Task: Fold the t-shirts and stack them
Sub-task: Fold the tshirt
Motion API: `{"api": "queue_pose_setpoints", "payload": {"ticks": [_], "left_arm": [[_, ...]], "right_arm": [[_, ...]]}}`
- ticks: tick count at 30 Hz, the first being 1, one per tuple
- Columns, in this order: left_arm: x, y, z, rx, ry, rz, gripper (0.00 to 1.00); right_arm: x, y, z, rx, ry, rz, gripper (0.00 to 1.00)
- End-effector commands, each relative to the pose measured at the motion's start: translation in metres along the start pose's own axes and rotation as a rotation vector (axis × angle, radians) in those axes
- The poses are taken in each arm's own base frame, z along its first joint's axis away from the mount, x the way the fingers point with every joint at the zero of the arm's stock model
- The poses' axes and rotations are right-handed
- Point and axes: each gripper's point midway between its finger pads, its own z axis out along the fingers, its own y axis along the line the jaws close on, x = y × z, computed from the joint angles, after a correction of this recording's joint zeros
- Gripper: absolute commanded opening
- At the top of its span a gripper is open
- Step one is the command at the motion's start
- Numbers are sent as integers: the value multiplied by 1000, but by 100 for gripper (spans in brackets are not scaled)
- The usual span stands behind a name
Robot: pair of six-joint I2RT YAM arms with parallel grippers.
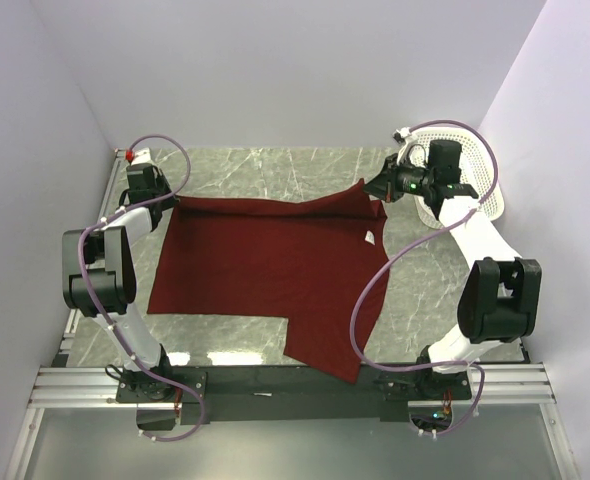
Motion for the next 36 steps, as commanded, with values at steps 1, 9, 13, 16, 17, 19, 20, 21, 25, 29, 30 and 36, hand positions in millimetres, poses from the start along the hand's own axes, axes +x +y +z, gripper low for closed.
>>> {"api": "queue_pose_setpoints", "payload": {"ticks": [1,9,13,16,17,19,20,21,25,29,30,36], "left_arm": [[-26,-3,-9,1,-78,-1,0],[-22,-1,-8,-6,-70,2,0],[-22,1,-9,-11,-70,0,0],[-23,0,-10,-8,-74,1,0],[-22,0,-10,-9,-71,1,0],[-21,0,-11,-8,-71,1,0],[-21,1,-11,-9,-70,-1,0],[-20,1,-11,-10,-68,0,0],[-13,4,-13,-22,-51,-6,1],[-16,11,-20,-41,-59,-30,17],[-19,11,-24,-40,-69,-47,20],[-79,0,-100,32,-339,-139,55]], "right_arm": [[-18,16,-11,-26,-48,-73,0],[-14,19,-11,-44,-38,-85,0],[-10,20,-12,-49,-29,-87,0],[-8,21,-13,-48,-24,-90,0],[-7,21,-13,-50,-21,-89,0],[-6,21,-13,-52,-19,-88,0],[-4,21,-13,-52,-14,-82,0],[-3,21,-13,-52,-12,-83,0],[1,21,-14,-48,-5,-85,0],[6,21,-14,-46,8,-79,0],[8,21,-14,-48,12,-79,0],[19,21,-15,-47,33,-76,0]]}}
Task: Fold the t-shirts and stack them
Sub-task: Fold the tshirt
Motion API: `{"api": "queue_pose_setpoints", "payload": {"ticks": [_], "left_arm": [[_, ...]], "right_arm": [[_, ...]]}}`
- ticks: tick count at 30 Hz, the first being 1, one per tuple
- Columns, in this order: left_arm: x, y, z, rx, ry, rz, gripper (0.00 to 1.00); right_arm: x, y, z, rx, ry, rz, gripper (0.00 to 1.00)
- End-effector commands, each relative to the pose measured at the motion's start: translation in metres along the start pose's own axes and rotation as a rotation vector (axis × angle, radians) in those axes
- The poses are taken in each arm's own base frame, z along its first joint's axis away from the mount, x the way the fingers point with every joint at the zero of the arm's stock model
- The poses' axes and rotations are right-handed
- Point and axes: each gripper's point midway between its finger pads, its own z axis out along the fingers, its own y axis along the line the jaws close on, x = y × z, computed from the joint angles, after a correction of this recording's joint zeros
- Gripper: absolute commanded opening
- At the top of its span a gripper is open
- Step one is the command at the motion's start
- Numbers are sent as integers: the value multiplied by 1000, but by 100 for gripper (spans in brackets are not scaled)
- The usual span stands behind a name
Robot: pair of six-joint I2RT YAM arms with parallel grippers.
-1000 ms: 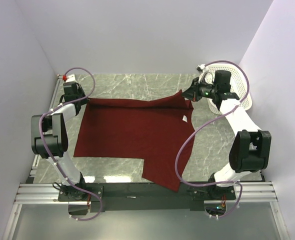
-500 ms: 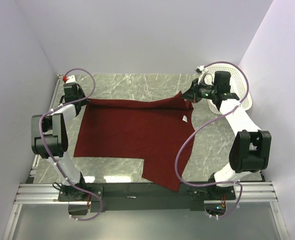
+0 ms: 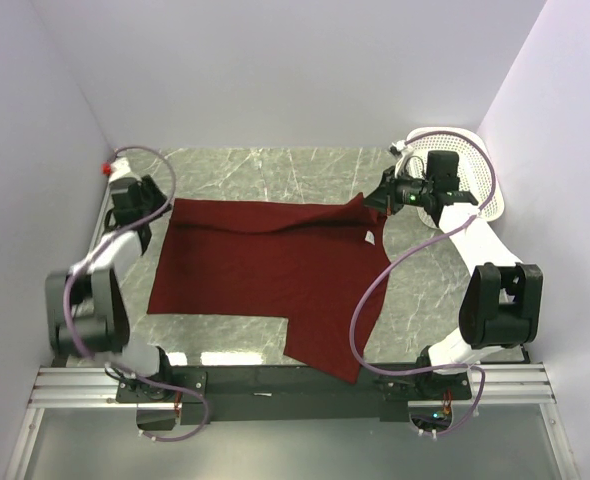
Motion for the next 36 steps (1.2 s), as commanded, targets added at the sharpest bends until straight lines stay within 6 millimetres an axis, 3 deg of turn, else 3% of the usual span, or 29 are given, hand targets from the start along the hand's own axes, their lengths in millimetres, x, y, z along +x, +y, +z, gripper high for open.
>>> {"api": "queue_pose_setpoints", "payload": {"ticks": [1,3,5,11,24,30,34,36], "left_arm": [[-73,-13,-54,44,-291,-94,62],[-88,-14,-75,59,-359,-135,66],[-90,-15,-79,79,-350,-143,67],[-82,-17,-76,96,-260,-131,69],[-73,-29,-108,177,-238,-115,70],[-71,-34,-114,205,-229,-111,70],[-69,-33,-114,208,-224,-113,70],[-68,-34,-115,211,-223,-113,70]], "right_arm": [[-6,10,-7,-11,-18,-47,0],[-7,9,-7,-6,-20,-47,0],[-8,9,-7,-9,-19,-43,0],[-1,6,-4,-14,3,-33,0],[24,15,-13,-36,79,-85,0],[45,16,-19,-28,134,-130,0],[73,24,-27,-54,215,-147,0],[88,35,-28,-108,270,-221,9]]}}
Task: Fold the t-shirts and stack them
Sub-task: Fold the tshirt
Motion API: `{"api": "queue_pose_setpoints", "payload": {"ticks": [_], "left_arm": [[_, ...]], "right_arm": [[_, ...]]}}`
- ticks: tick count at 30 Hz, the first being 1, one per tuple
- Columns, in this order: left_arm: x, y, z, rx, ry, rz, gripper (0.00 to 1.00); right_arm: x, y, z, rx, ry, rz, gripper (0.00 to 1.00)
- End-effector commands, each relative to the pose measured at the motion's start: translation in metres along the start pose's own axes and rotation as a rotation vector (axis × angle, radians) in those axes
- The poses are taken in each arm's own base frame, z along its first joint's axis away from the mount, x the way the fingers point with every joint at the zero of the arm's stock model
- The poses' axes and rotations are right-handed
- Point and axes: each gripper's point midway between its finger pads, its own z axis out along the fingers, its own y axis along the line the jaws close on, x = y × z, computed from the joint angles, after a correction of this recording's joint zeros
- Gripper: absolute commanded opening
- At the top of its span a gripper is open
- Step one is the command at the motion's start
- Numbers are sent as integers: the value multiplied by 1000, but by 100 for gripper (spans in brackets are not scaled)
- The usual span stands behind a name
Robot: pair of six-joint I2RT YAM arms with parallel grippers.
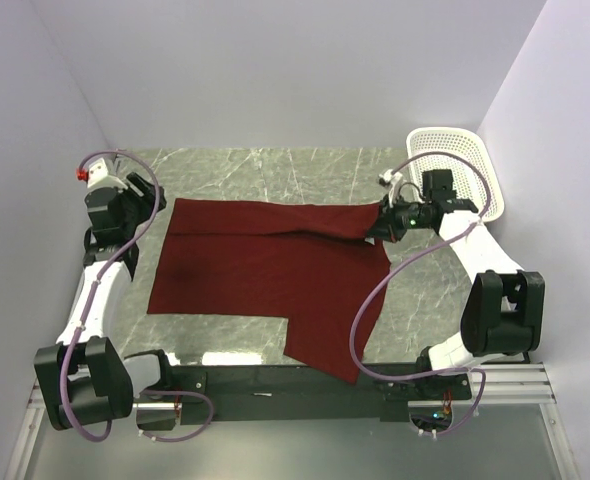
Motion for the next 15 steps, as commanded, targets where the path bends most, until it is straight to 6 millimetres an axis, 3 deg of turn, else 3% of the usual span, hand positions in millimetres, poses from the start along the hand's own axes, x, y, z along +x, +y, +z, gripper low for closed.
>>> {"api": "queue_pose_setpoints", "payload": {"ticks": [1,2,3,5,6,8,10,15], "left_arm": [[-6,-8,-7,36,-16,-4,70],[-7,-8,-8,34,-18,-4,70],[-10,-10,-11,40,-30,-1,70],[-12,-11,-12,43,-40,2,70],[-11,-10,-13,41,-40,0,70],[-12,-10,-13,45,-43,-4,70],[-10,-12,-12,50,-37,-9,70],[-15,-15,-19,59,-44,-6,70]], "right_arm": [[23,28,-8,-72,100,-148,12],[40,39,-12,-121,162,-190,17],[47,43,-16,-130,197,-213,29],[69,45,-25,-136,297,-267,40],[74,44,-29,-125,323,-285,54],[83,34,-33,-65,372,-293,70],[77,30,-34,-31,357,-287,72],[35,17,-13,30,222,-115,70]]}}
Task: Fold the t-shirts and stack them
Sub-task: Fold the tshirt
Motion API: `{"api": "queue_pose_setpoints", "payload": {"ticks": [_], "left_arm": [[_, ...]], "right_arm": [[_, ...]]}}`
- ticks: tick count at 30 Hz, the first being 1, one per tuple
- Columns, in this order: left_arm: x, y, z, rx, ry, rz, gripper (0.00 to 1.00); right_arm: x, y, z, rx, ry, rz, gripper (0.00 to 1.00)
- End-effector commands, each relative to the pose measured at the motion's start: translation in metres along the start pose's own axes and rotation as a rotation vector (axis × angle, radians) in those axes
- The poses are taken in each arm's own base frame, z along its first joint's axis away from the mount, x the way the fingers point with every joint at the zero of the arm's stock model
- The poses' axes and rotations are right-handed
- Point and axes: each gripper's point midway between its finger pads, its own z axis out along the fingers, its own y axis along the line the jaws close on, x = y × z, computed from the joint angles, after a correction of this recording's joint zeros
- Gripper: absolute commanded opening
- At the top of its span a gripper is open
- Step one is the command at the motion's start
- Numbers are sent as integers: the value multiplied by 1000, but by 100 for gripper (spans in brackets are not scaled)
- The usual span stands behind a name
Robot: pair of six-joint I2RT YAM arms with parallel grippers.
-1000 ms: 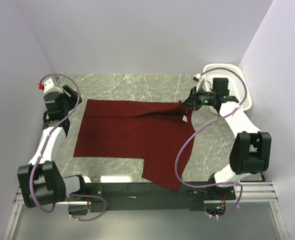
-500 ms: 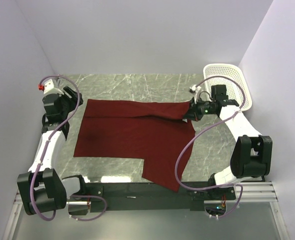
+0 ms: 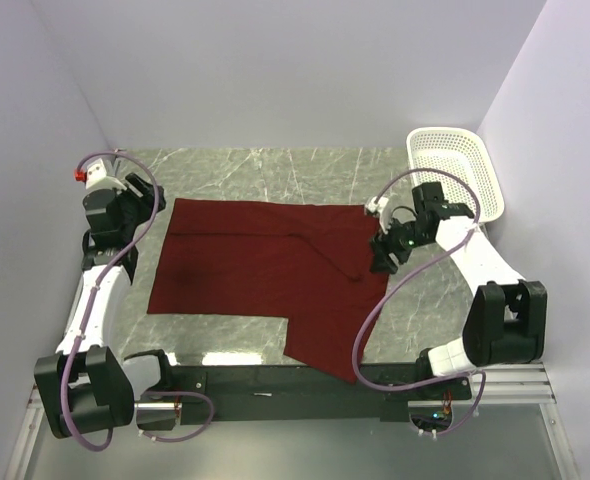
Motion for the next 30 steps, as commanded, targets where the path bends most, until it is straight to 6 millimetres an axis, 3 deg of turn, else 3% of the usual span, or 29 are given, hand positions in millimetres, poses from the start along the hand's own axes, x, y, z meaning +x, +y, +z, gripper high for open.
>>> {"api": "queue_pose_setpoints", "payload": {"ticks": [1,2,5,6,9,14,21,30], "left_arm": [[-13,-11,-11,41,-37,2,70],[-14,-11,-13,40,-39,4,70],[-15,-17,-22,61,-39,7,71],[-17,-21,-27,77,-44,9,71],[-9,-25,-38,104,-15,21,71],[13,-21,-57,113,47,60,71],[27,-13,-78,100,50,86,72],[27,-15,-78,108,55,86,72]], "right_arm": [[-44,-21,-1,66,-103,133,69],[-45,-21,13,35,-80,177,68],[-63,-21,29,0,-59,267,66],[-61,-20,45,-27,-18,301,65],[-76,-34,65,-14,21,366,61],[-68,-58,97,39,122,416,60],[-63,-74,117,69,168,447,59],[-42,-65,134,40,233,460,51]]}}
